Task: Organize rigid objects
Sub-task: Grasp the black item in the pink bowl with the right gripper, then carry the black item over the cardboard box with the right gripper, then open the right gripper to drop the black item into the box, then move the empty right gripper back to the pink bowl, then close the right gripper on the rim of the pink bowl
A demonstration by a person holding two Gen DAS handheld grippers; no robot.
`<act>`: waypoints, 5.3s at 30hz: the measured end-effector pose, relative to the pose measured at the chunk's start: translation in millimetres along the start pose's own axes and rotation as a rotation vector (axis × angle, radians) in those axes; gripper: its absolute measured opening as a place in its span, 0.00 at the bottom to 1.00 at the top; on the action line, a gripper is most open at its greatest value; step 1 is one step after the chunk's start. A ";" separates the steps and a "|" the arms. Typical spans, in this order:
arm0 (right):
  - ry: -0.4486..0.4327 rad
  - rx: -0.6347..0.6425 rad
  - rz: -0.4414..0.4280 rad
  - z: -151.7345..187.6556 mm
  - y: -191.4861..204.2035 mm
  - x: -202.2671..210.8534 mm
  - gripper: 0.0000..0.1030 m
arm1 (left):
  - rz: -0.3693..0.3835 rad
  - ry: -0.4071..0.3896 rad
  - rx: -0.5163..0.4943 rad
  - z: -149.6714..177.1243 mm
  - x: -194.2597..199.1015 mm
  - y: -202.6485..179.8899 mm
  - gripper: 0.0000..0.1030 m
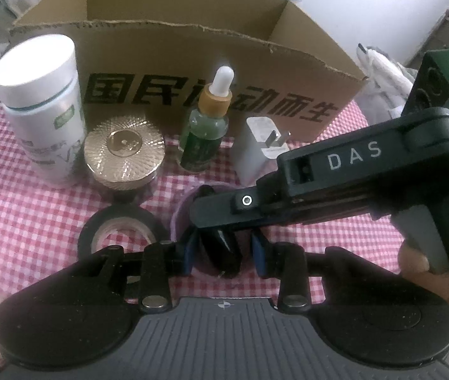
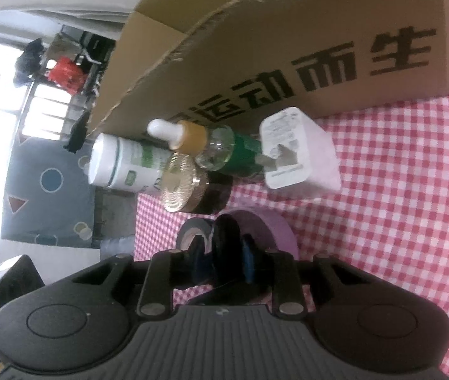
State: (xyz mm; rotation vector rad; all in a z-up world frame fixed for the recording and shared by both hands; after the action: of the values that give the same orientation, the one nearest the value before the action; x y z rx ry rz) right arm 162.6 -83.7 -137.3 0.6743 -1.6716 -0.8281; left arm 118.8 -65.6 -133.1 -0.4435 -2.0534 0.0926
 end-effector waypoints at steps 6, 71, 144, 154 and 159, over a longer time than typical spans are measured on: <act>-0.032 0.046 -0.022 5.1 12.8 7.1 0.26 | -0.021 -0.024 -0.003 1.3 11.6 -0.4 0.33; 0.043 0.016 -0.177 -160.3 46.6 17.4 0.49 | -0.228 -0.203 0.070 -137.8 54.5 58.0 0.62; -0.281 0.322 0.223 40.0 -81.0 103.3 0.21 | -0.081 -0.007 -0.322 23.6 -33.9 -67.5 0.90; -0.309 0.325 0.175 42.6 -80.4 110.2 0.21 | -0.141 -0.028 -0.331 17.2 -46.9 -72.5 0.78; -0.321 0.317 0.143 42.6 -80.2 110.8 0.21 | -0.157 -0.036 -0.337 16.3 -48.1 -80.2 0.74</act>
State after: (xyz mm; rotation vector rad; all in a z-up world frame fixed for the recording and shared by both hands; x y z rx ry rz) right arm 96.2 -210.4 -144.9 0.6499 -2.1447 -0.5950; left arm 104.1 -155.0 -161.3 -0.4861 -2.1381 -0.3466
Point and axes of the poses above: each gripper's, at about its wrist camera, not at the fingertips, and x roughly against the way its jaws point, y to its left, z to its underside, the point moved 10 cm from there along -x, roughly the way its jaws point, and after that the axes turned 4 degrees about -z, right-handed, at the moved point
